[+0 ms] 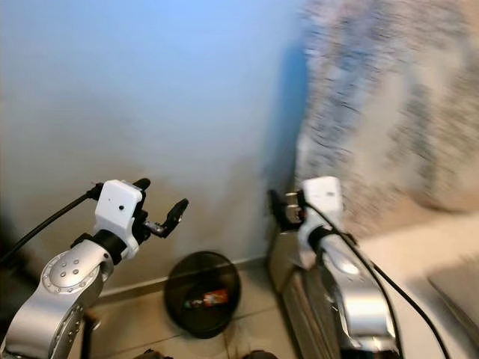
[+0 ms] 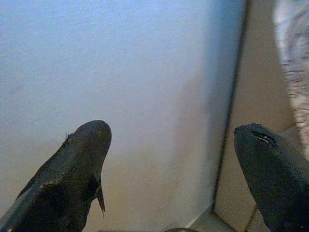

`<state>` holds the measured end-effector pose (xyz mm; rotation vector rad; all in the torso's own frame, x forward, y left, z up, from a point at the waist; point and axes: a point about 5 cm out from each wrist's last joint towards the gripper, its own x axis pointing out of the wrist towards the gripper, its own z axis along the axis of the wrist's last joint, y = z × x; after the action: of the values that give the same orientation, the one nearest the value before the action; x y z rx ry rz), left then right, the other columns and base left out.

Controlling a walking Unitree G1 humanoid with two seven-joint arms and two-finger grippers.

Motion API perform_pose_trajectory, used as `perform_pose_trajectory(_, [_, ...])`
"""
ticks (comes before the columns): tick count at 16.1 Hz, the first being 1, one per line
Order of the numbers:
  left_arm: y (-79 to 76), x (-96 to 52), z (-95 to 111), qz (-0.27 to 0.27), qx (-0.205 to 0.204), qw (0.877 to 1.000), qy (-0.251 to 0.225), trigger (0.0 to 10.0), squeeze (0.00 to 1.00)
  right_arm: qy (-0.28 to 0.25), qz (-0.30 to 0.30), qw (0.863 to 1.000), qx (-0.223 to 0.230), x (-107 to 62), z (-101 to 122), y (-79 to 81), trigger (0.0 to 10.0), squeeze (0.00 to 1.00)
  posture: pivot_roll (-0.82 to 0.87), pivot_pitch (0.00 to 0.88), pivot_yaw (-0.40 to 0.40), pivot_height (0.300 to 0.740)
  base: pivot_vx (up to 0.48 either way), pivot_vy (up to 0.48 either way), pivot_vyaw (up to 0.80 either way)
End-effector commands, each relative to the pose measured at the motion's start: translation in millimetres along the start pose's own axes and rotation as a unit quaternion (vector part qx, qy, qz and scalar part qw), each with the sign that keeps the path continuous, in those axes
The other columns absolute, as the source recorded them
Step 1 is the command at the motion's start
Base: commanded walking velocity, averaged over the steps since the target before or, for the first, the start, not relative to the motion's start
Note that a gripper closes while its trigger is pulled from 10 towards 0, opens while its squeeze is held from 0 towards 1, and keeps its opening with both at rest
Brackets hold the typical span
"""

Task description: Clean up the room

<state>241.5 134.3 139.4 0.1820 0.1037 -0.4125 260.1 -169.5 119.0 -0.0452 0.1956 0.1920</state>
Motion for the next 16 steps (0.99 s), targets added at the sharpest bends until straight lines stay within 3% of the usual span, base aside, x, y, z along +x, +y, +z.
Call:
perform_pose_trajectory(1, [2.2, -0.5, 3.7, 0.013, 0.005, 1.000, -0.006, 10.0, 0.00, 0.003, -0.004, 0.999, 0.038, -5.7, 3.7, 1.4, 10.0, 0.00, -0.04, 0.000, 0.014, 0.740, 0.000, 0.000, -0.80])
perform_pose_trajectory(3, [8.5, -1.8, 6.5, 0.037, -0.005, 0.999, -0.011, 10.0, 0.00, -0.006, 0.008, 0.997, 0.083, -16.7, 6.3, 8.7, 10.0, 0.00, -0.04, 0.000, 0.017, 0.740, 0.000, 0.000, -0.80])
perform_pose_trajectory(6, [16.0, -6.0, 7.4, 0.065, -0.021, 0.998, -0.011, 10.0, 0.00, -0.005, -0.037, 0.999, 0.040, -25.3, 4.8, 10.1, 10.0, 0.00, -0.04, 0.000, 0.016, 0.740, 0.000, 0.000, -0.76])
perform_pose_trajectory(9, [17.0, -6.8, 11.5, 0.059, -0.037, 0.997, -0.012, 10.0, 0.00, -0.009, -0.087, 0.995, 0.045, -28.5, 0.9, 5.4, 10.0, 0.00, -0.04, 0.000, 0.023, 0.740, 0.000, 0.000, -0.74])
perform_pose_trajectory(11, [16.2, -5.0, 12.7, 0.051, -0.038, 0.998, -0.011, 10.0, 0.00, 0.009, -0.069, 0.995, 0.073, -28.8, -2.2, 7.7, 10.0, 0.00, -0.04, 0.000, 0.024, 0.740, 0.000, 0.000, -0.76])
perform_pose_trajectory(16, [10.4, -5.9, 6.1, 0.050, -0.034, 0.998, -0.011, 10.0, 0.00, 0.012, -0.069, 0.996, 0.050, -32.6, -2.8, 10.4, 10.0, 0.00, -0.05, 0.000, 0.016, 0.740, 0.000, 0.000, -0.79])
